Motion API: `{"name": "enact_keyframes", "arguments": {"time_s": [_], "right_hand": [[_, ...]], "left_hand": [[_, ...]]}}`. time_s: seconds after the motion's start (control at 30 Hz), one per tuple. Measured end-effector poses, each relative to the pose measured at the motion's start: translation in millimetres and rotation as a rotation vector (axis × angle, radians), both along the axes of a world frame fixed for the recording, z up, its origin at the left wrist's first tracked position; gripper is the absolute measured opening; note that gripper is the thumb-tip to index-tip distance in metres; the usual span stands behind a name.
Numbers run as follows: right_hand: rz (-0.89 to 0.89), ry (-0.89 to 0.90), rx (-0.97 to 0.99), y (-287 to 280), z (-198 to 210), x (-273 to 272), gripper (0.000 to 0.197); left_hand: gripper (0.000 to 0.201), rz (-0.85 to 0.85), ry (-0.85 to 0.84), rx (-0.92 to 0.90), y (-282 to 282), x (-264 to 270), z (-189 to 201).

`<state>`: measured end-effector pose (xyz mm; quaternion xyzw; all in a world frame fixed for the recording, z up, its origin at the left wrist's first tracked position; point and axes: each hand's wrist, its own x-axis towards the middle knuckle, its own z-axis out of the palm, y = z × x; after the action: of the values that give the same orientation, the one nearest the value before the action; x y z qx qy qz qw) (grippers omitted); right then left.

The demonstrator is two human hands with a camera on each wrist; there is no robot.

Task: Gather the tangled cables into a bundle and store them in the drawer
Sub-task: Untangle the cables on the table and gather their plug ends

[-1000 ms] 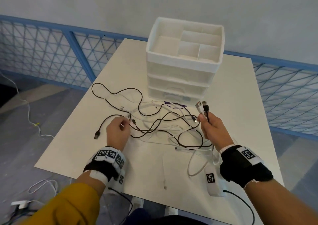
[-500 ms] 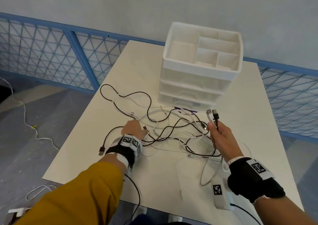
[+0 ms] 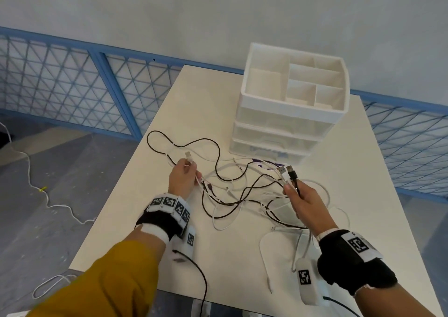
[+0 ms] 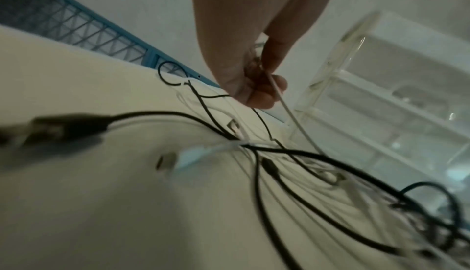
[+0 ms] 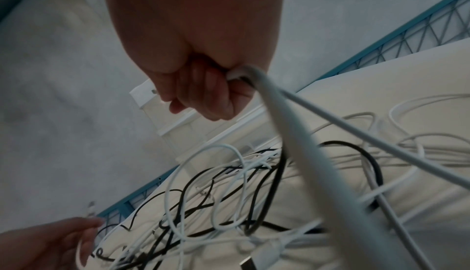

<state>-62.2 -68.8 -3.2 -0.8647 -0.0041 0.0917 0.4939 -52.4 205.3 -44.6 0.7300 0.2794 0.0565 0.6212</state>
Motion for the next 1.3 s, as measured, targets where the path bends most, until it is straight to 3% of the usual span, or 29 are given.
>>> {"name": "enact_keyframes", "arguments": {"time_s": [0.1, 0.23, 0.33, 0.5, 0.6, 0.73, 0.83, 0.93, 1.0, 1.13, 1.3], "right_hand": [[0.02, 0.007, -0.025, 7.4, 2.6, -2.8, 0.024], [0.004, -0.01, -0.029, 9.3, 8.3, -5.3, 0.03], [-0.008, -0.017, -0.019, 7.7, 11.6, -6.1, 0.03], [0.013, -0.029, -0.026, 5.7, 12.2, -5.1, 0.03], [0.05, -0.046, -0.029, 8.5, 14.2, -2.8, 0.026], [0.084, -0.081, -0.019, 13.0, 18.2, -2.5, 0.027], [0.074, -0.074, -0.021, 10.3, 16.2, -4.3, 0.027], [0.066, -0.067, -0.011, 6.6, 14.7, -4.6, 0.024], [0.065, -0.082, 0.006, 4.4, 15.3, -5.3, 0.022], [0.078, -0.1, 0.041, 2.0, 21.0, -9.3, 0.024], [0.051, -0.217, 0.1, 7.5, 32.7, -9.5, 0.018]], "left_hand": [[0.013, -0.094, 0.218, 0.321, 5.6, 20.7, -8.6], [0.022, -0.398, 0.369, 0.584, 6.4, 28.8, -22.3], [0.026, -0.411, 0.347, 0.585, 6.7, 24.1, -21.0], [0.016, -0.263, 0.16, 0.304, 12.1, 18.1, -7.2], [0.011, -0.292, 0.178, 0.378, 13.7, 19.2, -8.5], [0.039, -0.36, 0.309, 0.484, 13.5, 22.0, -16.1], [0.02, -0.45, 0.345, 0.573, 9.7, 26.7, -21.6], [0.021, -0.484, 0.374, 0.617, 8.8, 28.5, -22.6], [0.02, -0.446, 0.294, 0.596, 8.3, 28.7, -18.2], [0.012, -0.336, -0.115, 0.569, -6.8, 19.7, 24.1], [0.011, -0.529, -0.453, 0.576, -41.3, -2.3, 84.6]]}}
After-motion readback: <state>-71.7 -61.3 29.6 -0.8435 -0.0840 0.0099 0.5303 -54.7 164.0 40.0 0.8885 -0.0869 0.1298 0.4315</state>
